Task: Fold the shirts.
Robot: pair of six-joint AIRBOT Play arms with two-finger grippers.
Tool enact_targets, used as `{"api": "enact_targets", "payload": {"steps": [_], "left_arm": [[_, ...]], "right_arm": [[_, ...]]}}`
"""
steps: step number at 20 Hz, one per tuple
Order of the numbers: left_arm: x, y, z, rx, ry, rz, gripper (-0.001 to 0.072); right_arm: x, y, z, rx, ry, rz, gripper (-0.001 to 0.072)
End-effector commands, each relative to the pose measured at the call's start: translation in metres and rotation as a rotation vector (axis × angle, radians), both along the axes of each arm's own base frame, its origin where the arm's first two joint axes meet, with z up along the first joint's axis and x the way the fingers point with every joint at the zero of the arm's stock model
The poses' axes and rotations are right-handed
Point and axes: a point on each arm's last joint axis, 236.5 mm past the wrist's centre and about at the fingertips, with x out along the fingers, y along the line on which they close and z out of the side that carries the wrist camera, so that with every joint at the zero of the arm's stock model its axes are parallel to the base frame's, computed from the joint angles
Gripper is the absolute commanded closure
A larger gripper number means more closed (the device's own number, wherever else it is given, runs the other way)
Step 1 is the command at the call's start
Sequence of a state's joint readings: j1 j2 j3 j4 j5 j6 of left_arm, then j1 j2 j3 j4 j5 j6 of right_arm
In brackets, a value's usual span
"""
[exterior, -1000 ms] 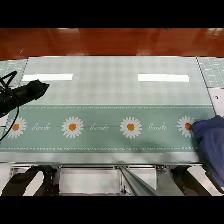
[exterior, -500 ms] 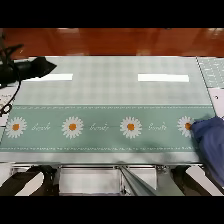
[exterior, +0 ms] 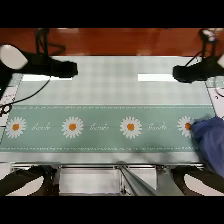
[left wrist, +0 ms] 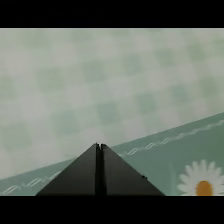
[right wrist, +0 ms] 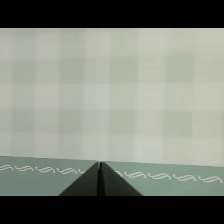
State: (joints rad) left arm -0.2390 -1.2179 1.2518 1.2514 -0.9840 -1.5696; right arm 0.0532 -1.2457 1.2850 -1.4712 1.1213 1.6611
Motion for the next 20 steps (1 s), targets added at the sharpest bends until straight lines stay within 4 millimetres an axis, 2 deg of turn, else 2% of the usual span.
{"api": "enact_targets", "payload": {"steps": [1,3,4,20], "left_arm": [[-0.018,0.031,-0.071,0.162,0.111,0.076,0.0684],[-0.023,0.033,-0.080,0.168,0.133,0.078,0.0684],[-0.022,0.034,-0.080,0.170,0.130,0.074,0.0684],[-0.022,0.033,-0.079,0.171,0.125,0.069,0.0684]], "right_arm": [[0.006,0.010,-0.061,-0.153,0.128,0.032,0.0682],[0.006,0.011,-0.079,-0.155,0.171,0.031,0.0682],[0.006,0.011,-0.081,-0.157,0.174,0.032,0.0682],[0.008,0.010,-0.080,-0.163,0.167,0.034,0.0681]]}}
